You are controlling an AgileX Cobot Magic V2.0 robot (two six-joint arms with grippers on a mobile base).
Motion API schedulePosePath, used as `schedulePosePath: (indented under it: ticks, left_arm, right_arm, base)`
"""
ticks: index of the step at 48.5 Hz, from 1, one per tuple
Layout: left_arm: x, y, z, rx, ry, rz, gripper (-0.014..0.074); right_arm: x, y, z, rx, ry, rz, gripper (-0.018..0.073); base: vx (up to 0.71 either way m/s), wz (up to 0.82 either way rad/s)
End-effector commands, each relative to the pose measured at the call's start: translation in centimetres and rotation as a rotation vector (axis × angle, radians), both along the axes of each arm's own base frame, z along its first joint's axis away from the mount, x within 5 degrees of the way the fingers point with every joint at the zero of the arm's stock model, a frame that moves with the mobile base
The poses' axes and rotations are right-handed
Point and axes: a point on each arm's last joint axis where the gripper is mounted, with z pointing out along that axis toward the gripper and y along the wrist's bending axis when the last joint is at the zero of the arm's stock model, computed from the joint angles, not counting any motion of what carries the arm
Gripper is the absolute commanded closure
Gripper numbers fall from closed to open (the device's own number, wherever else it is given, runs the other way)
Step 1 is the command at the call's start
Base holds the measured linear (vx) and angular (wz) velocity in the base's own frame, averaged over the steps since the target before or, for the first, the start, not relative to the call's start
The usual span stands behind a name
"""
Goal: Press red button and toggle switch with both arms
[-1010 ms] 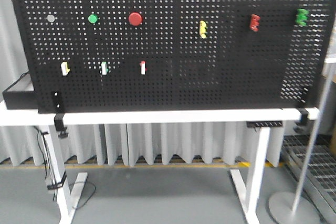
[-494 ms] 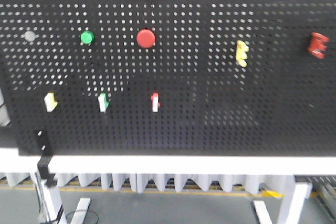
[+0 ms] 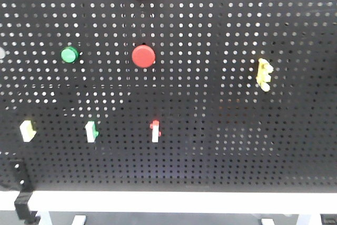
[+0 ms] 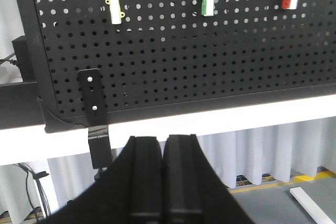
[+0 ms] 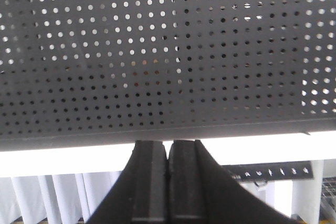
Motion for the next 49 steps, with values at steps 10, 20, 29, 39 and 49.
schedulePosePath:
  ticks: [10, 20, 29, 39, 49]
  left_arm:
    - [0.0, 0.0, -0.4, -0.029, -0.053, 0.001, 0.0595]
    - [0.0, 0.0, -0.4, -0.029, -0.053, 0.001, 0.0595]
    - [0.0, 0.0, -0.4, -0.029, -0.053, 0.001, 0.0595]
    - [-0.3, 0.1, 1.8, -0.053, -0.262, 0.004, 0.0595]
    - [-0.8, 0.2, 13.2, -0.143, -0.283, -0.01, 0.0595]
  right_arm:
    - [-0.2, 0.0, 0.5, -0.014, -0.089, -0.007, 0.0562]
    - [-0.2, 0.0, 0.5, -0.014, -0.089, -0.007, 0.0562]
    - [-0.2, 0.0, 0.5, -0.014, -0.089, -0.007, 0.0562]
    - [-0.2, 0.0, 0.7, -0.011, -0.119, -0.008, 0.0562]
    - [-1.8, 0.0, 11.8, -0.061, -0.409, -0.02, 0.0562]
  base:
    - [0.08, 0.0]
    - [0.04, -0.01]
    - [0.0, 0.0]
    - [0.0, 0.0]
    - [0.0, 0.0]
